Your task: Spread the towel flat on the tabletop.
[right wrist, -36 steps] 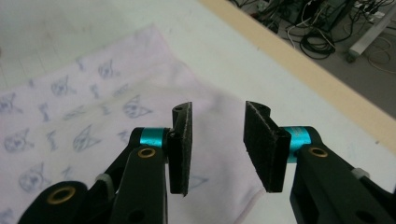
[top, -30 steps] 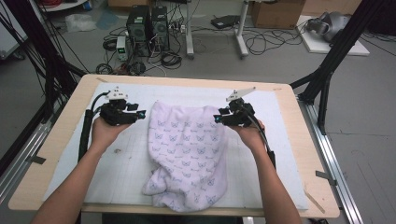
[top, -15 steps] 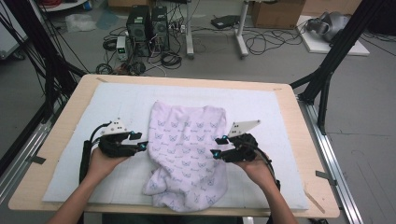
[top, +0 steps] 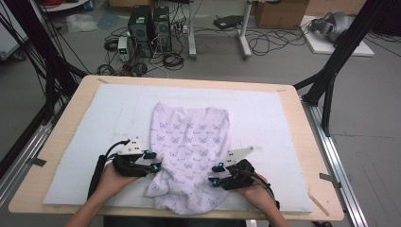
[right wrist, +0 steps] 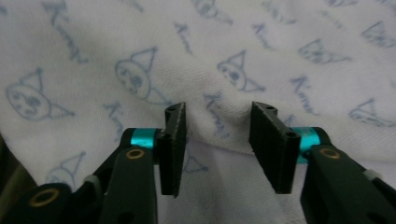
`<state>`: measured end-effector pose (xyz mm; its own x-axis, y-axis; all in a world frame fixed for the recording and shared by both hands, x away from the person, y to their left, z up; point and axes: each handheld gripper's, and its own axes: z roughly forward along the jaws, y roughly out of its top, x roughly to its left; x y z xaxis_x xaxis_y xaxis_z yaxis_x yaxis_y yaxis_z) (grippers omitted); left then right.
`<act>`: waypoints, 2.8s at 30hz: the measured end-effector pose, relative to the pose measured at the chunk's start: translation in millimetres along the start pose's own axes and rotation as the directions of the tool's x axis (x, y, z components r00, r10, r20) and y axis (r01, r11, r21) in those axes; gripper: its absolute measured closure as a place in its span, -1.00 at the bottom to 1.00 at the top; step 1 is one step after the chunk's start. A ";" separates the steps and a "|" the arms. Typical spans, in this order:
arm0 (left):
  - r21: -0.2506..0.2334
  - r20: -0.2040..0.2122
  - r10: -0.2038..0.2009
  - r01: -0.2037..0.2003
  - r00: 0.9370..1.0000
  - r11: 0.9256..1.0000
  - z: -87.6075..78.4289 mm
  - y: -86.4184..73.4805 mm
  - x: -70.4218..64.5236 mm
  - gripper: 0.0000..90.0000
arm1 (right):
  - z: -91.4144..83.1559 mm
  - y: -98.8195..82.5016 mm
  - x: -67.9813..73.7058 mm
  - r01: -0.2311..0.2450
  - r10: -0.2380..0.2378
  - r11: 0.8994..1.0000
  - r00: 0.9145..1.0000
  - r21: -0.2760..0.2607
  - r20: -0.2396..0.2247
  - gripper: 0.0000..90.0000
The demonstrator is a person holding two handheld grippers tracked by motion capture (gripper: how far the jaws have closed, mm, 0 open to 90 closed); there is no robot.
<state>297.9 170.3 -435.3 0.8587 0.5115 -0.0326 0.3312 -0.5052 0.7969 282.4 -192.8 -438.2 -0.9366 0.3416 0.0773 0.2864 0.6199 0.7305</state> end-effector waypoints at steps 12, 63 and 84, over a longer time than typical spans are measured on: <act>-0.030 -0.046 0.006 -0.008 0.999 1.000 -12.2 8.8 3.8 0.99 | -5.0 6.2 -13.5 0.002 -0.002 1.000 1.000 -0.015 -0.007 0.95; -0.054 0.095 0.007 -0.002 0.995 0.999 -24.4 2.7 -27.8 0.78 | 1.3 16.9 28.5 0.104 -0.105 0.994 0.995 -0.019 -0.001 0.90; -0.041 -0.058 -0.222 0.220 0.973 0.975 29.0 27.2 56.6 0.69 | 11.2 40.4 -91.5 -0.158 0.158 0.987 0.981 -0.004 0.113 0.89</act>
<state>366.8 165.4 -432.9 0.7394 0.6505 -0.1734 0.4955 -0.3514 0.7944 382.0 -191.1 -423.4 -0.8508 0.5129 0.1144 0.4303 0.5550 0.7119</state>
